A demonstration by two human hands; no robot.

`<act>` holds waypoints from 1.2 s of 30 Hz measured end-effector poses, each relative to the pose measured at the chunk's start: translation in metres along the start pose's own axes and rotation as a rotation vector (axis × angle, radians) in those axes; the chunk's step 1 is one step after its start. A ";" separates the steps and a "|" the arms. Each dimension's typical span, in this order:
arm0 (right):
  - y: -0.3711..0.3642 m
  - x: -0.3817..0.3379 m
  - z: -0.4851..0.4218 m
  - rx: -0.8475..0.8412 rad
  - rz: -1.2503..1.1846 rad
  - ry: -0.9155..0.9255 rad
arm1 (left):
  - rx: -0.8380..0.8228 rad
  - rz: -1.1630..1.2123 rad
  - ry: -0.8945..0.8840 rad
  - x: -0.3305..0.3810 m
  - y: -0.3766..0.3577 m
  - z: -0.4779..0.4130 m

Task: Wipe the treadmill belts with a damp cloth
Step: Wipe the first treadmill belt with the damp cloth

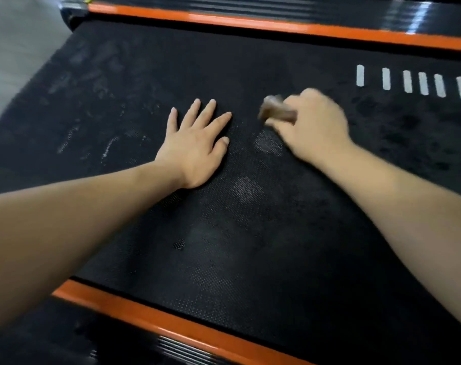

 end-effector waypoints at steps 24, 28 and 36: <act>-0.007 0.016 -0.065 -0.018 0.019 0.018 | 0.033 -0.015 -0.021 0.000 -0.006 -0.005; -0.008 0.035 -0.105 0.141 0.036 -0.186 | 0.018 -0.010 -0.007 0.000 -0.006 -0.007; -0.005 0.032 -0.106 0.026 0.021 -0.094 | -0.012 0.033 0.066 0.010 -0.004 -0.015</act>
Point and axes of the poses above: each hand's wrist, its own z-axis away from the middle knuckle, its own y-axis out of the back of the hand, x = y × z, the point moved 2 cm from there along -z, towards the middle knuckle, and after that the axes turned 13 degrees about -z, right-handed, at the moved point
